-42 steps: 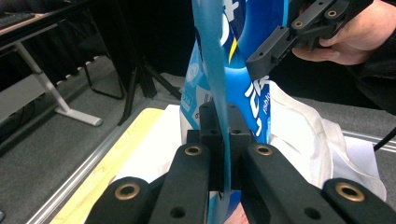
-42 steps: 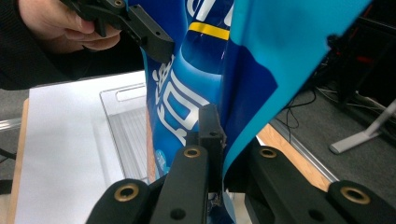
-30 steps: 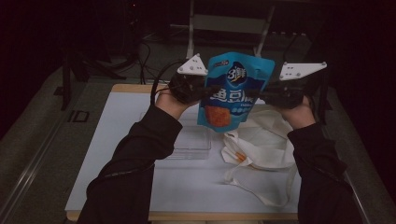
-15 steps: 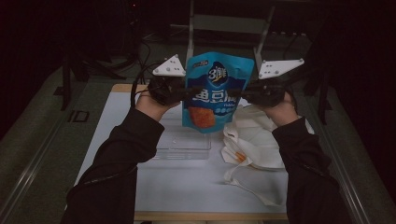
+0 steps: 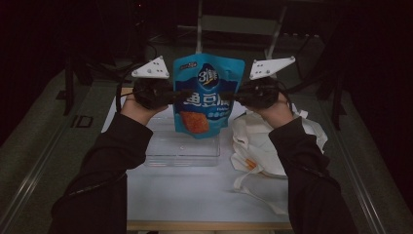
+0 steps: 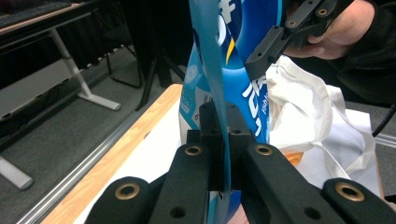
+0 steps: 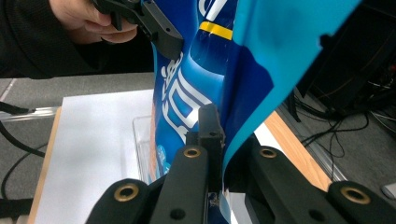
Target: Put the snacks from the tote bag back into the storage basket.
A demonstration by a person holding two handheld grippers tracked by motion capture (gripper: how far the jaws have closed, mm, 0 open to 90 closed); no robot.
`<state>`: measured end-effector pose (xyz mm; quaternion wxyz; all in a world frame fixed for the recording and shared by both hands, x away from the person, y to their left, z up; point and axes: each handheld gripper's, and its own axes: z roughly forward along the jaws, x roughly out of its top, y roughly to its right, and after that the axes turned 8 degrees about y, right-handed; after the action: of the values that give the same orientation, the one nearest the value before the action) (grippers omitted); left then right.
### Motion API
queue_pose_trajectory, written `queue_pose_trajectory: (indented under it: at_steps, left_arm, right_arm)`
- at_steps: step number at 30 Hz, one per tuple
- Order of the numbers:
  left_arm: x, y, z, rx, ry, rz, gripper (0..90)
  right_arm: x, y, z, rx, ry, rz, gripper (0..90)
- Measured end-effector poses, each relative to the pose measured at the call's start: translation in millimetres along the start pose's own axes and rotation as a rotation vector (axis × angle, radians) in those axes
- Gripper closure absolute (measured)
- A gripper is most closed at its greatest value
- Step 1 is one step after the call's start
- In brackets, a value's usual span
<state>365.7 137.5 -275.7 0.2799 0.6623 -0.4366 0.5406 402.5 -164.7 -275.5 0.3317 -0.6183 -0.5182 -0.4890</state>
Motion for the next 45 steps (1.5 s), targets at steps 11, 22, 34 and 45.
queue_pose_trajectory:
  at_steps: [11,22,34,45]
  left_arm:
    - [-14.9,-17.6,-12.6,-0.044,0.018,-0.04,90.0]
    - [-49.7,-30.8,-6.9,-0.019,-0.001,-0.099,90.0]
    - [-83.7,-38.6,-5.9,-0.011,-0.017,-0.129,90.0]
    - [-111.5,-38.9,-6.6,-0.031,-0.034,-0.17,90.0]
  right_arm:
    - [-1.6,0.2,17.6,0.047,0.01,0.017,88.8]
    - [-26.6,5.7,44.5,0.044,-0.009,0.056,88.8]
    - [-53.0,6.0,69.1,0.034,-0.022,0.073,88.8]
    - [-73.8,0.8,84.6,0.062,-0.048,0.101,88.7]
